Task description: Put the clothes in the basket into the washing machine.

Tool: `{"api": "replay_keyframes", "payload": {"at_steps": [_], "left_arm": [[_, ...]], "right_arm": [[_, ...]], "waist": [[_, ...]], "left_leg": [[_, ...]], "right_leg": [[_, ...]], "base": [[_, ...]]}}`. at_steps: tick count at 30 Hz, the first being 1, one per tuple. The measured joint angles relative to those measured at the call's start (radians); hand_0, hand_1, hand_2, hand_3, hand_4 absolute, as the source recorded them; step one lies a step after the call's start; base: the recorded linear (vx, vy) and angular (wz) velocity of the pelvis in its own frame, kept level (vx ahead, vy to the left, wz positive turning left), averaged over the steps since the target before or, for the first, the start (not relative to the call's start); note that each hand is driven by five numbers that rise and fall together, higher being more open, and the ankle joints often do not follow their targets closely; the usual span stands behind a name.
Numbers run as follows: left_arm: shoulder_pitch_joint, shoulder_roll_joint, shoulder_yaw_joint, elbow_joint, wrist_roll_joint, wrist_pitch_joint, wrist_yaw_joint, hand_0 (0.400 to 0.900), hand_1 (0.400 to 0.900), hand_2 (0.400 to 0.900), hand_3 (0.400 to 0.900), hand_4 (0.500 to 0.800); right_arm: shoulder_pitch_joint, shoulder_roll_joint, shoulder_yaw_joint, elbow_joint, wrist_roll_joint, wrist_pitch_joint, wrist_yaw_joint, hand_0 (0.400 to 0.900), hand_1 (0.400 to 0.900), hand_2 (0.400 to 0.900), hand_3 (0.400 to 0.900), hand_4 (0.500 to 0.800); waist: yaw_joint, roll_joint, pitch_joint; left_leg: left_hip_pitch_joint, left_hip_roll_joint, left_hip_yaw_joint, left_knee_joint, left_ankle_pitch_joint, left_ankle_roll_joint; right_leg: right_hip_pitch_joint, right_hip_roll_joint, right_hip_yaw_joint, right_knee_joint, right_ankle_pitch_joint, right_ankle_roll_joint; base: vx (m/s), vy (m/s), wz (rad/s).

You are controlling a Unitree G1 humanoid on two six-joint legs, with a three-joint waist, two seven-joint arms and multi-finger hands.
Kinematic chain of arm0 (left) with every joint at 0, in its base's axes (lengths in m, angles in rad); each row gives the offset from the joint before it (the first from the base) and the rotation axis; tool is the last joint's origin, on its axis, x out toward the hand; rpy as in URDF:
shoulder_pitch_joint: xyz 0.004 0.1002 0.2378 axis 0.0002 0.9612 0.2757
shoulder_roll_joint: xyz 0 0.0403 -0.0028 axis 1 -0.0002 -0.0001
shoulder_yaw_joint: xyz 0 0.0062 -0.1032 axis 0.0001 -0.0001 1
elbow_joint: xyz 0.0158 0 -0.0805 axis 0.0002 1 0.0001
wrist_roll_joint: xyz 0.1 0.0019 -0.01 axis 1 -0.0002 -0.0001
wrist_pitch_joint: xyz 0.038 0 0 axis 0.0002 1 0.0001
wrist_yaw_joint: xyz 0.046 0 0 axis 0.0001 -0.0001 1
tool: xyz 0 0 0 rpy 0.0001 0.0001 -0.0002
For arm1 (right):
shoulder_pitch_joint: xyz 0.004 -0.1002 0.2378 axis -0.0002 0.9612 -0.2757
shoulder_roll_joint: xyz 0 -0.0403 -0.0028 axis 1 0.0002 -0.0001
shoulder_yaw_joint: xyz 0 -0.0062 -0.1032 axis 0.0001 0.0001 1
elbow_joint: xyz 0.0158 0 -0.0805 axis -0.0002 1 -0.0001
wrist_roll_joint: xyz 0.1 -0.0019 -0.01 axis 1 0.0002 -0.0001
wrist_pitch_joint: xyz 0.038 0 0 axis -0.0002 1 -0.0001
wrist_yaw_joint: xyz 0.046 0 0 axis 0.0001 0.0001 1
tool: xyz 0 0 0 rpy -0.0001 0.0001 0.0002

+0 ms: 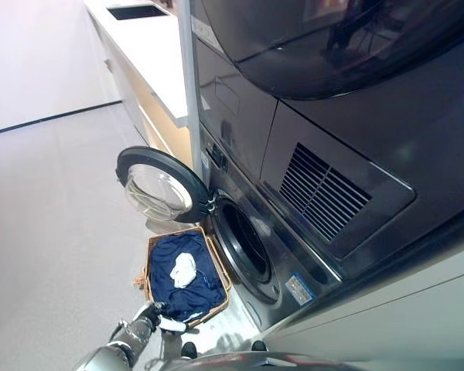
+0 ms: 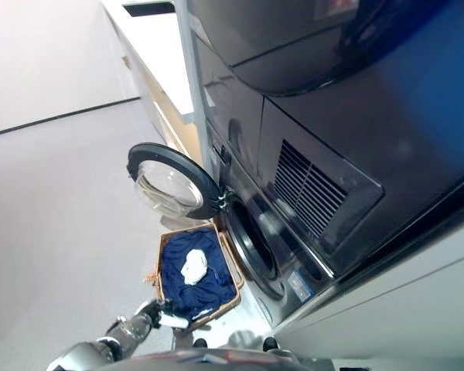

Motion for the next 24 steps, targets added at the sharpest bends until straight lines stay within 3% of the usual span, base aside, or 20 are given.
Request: {"api": "replay_keyframes", "payload": {"at_steps": [3, 6, 9, 11, 17, 24], "left_arm": [[-0.043, 0.035, 0.003, -0.005, 0.018, 0.000, 0.021, 0.900, 0.900, 0.900, 0.900, 0.800], [-0.122, 0.075, 0.034, 0.002, 0.017, 0.002, 0.072, 0.900, 0.900, 0.900, 0.900, 0.800], [-0.305, 0.098, 0.050, 0.014, -0.001, 0.001, 0.125, 0.900, 0.900, 0.900, 0.900, 0.800], [-0.395, 0.130, 0.048, 0.014, -0.020, 0.003, 0.142, 0.900, 0.900, 0.900, 0.900, 0.800], [-0.555, 0.153, 0.038, 0.051, -0.050, 0.025, 0.213, 0.900, 0.900, 0.900, 0.900, 0.800], [-0.731, 0.166, 0.036, 0.062, -0.052, 0.031, 0.285, 0.900, 0.900, 0.900, 0.900, 0.800]], "right_arm": [[-0.034, 0.002, 0.017, -0.016, -0.024, -0.001, 0.000, 0.900, 0.900, 0.900, 0.900, 0.800], [-0.112, 0.002, 0.053, -0.046, -0.034, -0.013, -0.005, 0.900, 0.900, 0.900, 0.900, 0.800], [-0.155, 0.005, 0.104, -0.080, -0.032, -0.013, -0.013, 0.900, 0.900, 0.900, 0.900, 0.800], [-0.182, 0.025, 0.105, -0.093, -0.030, 0.000, -0.022, 0.900, 0.900, 0.900, 0.900, 0.800], [-0.248, 0.032, 0.137, -0.112, -0.009, -0.010, -0.063, 0.900, 0.900, 0.900, 0.900, 0.800], [-0.301, 0.033, 0.138, -0.203, 0.031, -0.043, -0.097, 0.900, 0.900, 0.900, 0.900, 0.800]], "waist": [[0.032, -0.016, 0.011], [0.025, -0.066, 0.052], [0.015, -0.090, 0.149], [-0.003, -0.129, 0.193], [-0.046, -0.142, 0.287], [-0.106, -0.140, 0.307]], "left_leg": [[-0.029, -0.005, 0.038, 0.029, -0.027, 0.017], [-0.149, -0.015, 0.042, 0.139, -0.068, 0.040], [-0.321, 0.019, -0.003, 0.241, -0.068, 0.040], [-0.388, 0.021, -0.007, 0.240, -0.034, 0.035], [-0.510, 0.030, -0.050, 0.255, 0.003, 0.018], [-0.658, 0.029, -0.076, 0.300, 0.010, 0.027]], "right_leg": [[-0.053, -0.007, -0.129, -0.008, 0.078, 0.023], [-0.132, -0.018, -0.141, -0.050, 0.160, 0.052], [-0.216, -0.012, -0.146, 0.021, 0.127, 0.051], [-0.230, -0.023, -0.160, 0.013, 0.075, 0.050], [-0.313, -0.016, -0.202, -0.022, 0.109, 0.038], [-0.435, -0.015, -0.225, 0.002, 0.114, 0.039]], "base": [[-0.20, 0.093, -0.53], [-0.30, -0.074, -0.06], [-0.13, -0.061, 0.35], [-0.10, -0.054, 0.21], [-0.08, -0.047, 0.10], [-0.03, -0.025, 0.05]]}}
